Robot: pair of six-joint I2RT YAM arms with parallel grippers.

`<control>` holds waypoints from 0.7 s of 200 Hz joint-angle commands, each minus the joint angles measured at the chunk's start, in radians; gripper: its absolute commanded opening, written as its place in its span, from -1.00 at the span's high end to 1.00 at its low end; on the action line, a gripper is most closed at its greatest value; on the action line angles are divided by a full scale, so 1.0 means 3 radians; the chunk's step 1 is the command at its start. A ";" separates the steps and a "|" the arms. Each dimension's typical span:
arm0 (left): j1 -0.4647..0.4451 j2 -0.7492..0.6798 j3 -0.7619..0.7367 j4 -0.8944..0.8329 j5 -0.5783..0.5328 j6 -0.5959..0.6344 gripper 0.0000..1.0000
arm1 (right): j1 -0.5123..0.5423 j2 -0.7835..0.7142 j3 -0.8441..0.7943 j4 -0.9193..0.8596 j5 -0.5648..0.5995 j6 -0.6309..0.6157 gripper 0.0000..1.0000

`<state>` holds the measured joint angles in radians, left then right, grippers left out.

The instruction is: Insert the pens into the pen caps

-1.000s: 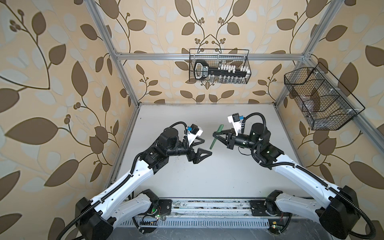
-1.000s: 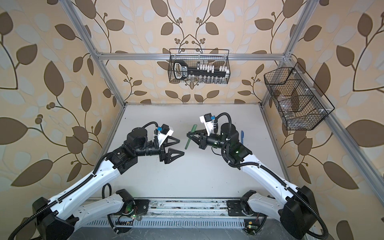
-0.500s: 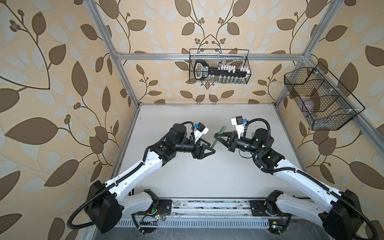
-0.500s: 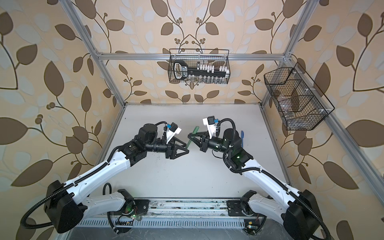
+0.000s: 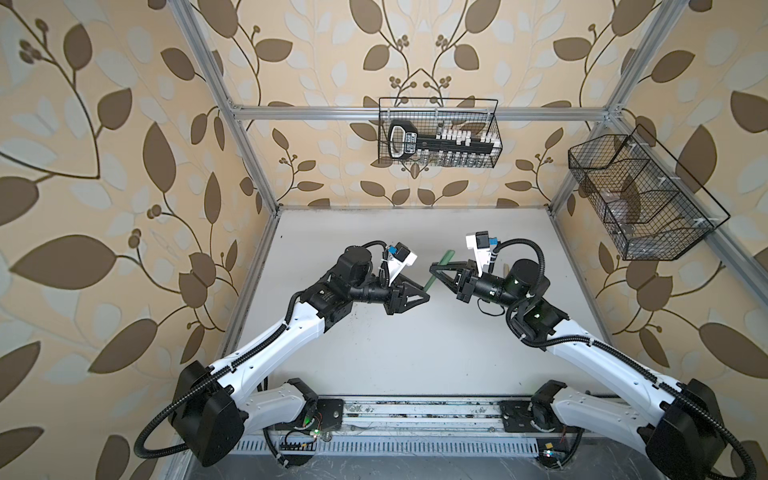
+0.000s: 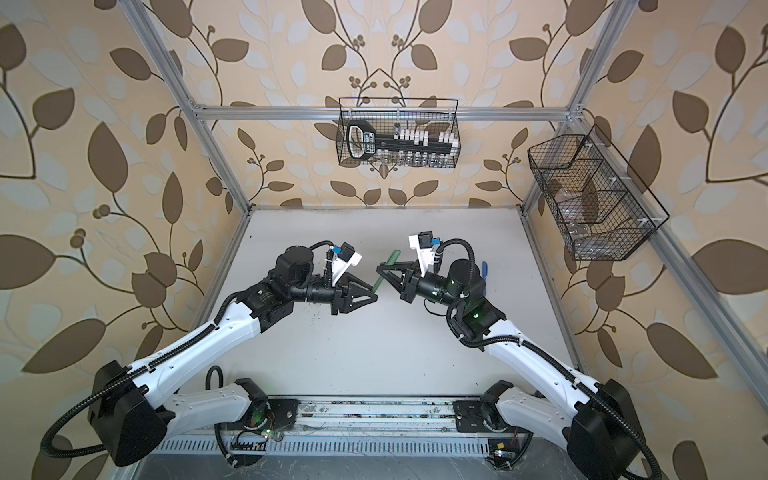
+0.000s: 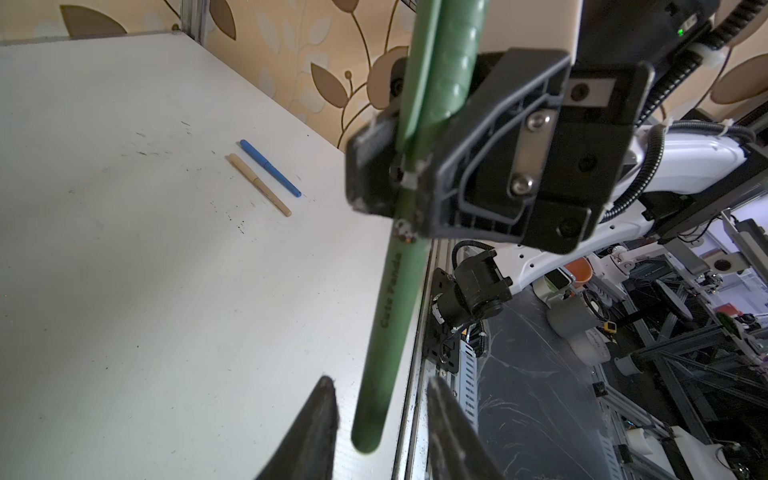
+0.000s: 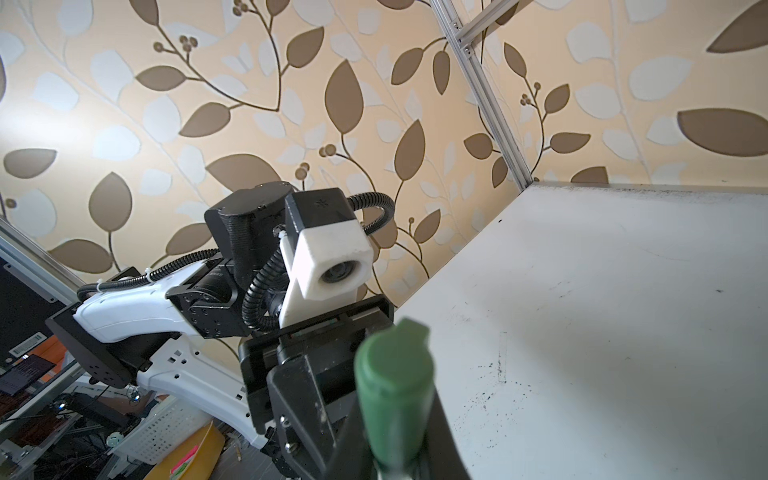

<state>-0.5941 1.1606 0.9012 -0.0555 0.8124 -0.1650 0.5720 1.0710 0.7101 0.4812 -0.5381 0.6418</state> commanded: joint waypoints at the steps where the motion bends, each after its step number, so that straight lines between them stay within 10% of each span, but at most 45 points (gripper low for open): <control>1: 0.0027 -0.0021 0.0104 0.0124 0.0125 0.0011 0.31 | 0.0009 -0.0001 -0.0056 0.0136 0.0051 0.0044 1.00; 140: 0.0026 0.0016 0.0122 0.0109 -0.0051 0.0027 1.00 | 0.0179 -0.0070 -0.0011 -0.0260 0.0204 -0.0321 1.00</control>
<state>-0.5945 1.1622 0.9012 -0.0628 0.8082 -0.1394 0.6018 1.0691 0.7101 0.4702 -0.4896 0.6228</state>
